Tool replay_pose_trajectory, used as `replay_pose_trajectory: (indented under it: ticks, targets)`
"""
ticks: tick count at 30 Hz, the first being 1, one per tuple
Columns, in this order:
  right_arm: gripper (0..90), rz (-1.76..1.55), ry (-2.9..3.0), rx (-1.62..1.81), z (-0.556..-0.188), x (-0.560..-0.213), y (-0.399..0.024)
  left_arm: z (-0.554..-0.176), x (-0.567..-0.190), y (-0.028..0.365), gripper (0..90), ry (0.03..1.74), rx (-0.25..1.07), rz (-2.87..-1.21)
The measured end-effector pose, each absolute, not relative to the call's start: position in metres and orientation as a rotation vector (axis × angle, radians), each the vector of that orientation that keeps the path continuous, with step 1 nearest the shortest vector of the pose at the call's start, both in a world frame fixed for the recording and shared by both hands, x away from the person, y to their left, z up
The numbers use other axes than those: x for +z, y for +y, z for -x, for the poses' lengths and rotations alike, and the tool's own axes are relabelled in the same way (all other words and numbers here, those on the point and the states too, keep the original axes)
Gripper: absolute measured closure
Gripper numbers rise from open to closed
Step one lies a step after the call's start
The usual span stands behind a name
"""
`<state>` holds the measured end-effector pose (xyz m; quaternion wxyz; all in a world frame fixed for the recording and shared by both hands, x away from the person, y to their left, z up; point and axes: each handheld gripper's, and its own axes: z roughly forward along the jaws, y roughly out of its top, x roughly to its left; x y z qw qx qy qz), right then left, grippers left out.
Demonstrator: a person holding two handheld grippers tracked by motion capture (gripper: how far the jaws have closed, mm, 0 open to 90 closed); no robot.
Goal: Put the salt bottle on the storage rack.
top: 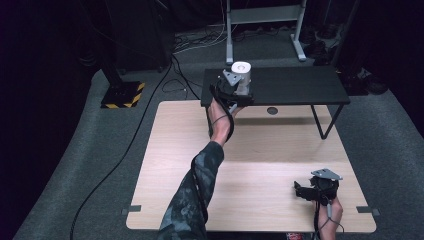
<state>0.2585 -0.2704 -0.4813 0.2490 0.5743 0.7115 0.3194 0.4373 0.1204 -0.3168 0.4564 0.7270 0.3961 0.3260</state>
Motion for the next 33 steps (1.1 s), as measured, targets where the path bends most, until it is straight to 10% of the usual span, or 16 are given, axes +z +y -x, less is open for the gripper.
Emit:
replay_pose_trajectory:
  ticks: [20,33]
  targets:
    - [0.8,-1.575,1.95,0.832,-0.263,-0.48,-0.266,-0.295,-0.469,0.214,0.0,1.034,0.7,-2.072]
    - [0.6,-1.587,1.942,0.838,-0.263,-0.48,-0.268,-0.285,-0.479,0.225,0.0,1.172,0.653,-2.046]
